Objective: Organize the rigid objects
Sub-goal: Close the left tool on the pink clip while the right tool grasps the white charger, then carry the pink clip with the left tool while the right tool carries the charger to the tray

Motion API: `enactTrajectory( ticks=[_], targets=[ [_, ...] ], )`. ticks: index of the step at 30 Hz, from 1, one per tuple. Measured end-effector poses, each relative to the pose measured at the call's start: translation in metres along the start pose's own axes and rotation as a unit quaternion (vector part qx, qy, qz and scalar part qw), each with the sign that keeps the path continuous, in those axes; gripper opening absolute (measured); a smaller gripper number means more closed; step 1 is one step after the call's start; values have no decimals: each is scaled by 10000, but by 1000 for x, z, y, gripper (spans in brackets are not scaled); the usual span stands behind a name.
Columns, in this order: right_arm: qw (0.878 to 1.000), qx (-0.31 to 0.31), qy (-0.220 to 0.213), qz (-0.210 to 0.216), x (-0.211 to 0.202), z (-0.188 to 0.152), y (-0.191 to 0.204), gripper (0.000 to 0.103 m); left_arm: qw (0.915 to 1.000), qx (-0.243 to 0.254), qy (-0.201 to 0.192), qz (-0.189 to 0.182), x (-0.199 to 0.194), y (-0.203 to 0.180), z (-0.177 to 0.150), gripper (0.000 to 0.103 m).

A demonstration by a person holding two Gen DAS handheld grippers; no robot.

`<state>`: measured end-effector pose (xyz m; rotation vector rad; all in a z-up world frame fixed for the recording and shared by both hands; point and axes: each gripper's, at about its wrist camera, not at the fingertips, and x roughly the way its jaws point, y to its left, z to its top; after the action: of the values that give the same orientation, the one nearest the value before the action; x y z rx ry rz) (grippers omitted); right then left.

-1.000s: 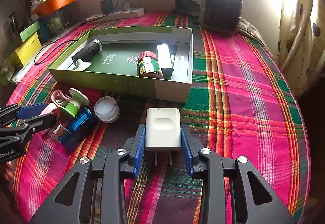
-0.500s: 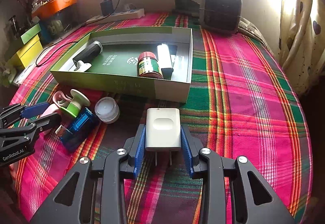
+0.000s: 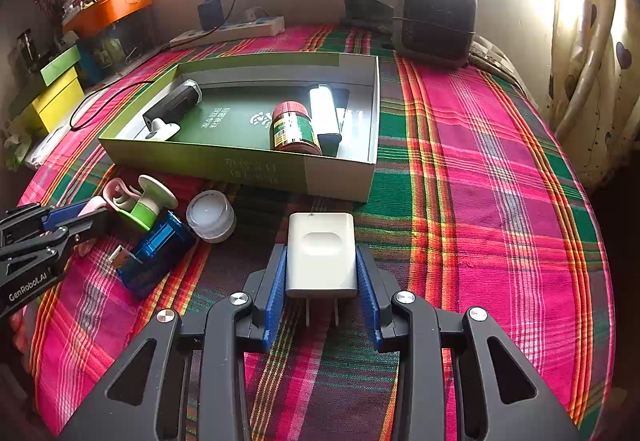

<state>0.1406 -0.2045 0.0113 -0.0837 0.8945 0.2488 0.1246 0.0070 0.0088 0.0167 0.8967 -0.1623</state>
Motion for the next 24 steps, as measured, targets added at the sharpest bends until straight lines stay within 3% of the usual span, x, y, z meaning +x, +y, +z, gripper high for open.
enactTrajectory(
  ticks=[24],
  targets=[
    [10000,2,-40,78,-2,1,0,35,9997,-104,-58,-229,-5,5,3,17]
  ],
)
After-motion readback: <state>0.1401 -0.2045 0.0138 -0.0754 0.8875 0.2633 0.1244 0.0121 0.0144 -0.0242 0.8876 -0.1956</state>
